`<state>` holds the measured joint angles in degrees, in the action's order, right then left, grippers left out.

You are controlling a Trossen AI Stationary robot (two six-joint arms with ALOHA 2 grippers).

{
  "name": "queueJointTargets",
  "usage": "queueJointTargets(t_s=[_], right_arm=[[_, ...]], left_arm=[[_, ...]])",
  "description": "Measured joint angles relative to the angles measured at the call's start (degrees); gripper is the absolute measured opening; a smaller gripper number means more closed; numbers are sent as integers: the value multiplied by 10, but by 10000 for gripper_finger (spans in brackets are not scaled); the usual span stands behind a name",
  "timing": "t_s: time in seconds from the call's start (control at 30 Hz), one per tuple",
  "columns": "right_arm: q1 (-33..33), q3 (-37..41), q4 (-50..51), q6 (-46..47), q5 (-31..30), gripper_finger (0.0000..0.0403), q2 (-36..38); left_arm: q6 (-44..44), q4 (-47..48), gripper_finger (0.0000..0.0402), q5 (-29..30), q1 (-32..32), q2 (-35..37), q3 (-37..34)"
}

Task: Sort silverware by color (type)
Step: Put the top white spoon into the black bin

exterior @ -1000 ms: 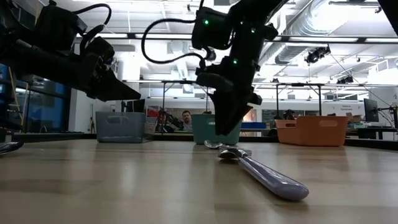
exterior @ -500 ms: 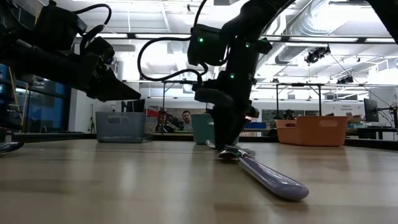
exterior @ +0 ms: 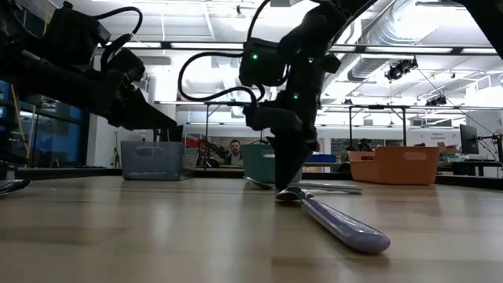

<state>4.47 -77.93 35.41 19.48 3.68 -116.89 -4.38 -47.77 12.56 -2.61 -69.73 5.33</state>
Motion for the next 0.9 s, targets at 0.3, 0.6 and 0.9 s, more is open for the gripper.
queueJointTargets(t_s=[0.3, 0.6, 0.9], right_arm=[[-19, 1, -99, -121, -73, 1, 62], [-35, 2, -230, -240, -108, 0, 88], [-12, 166, -628, -285, -34, 0, 107]], left_arm=[[14, 0, 1, 0, 0, 0, 0], [34, -10, 20, 0, 0, 0, 9], [53, -28, 122, -5, 0, 0, 16]])
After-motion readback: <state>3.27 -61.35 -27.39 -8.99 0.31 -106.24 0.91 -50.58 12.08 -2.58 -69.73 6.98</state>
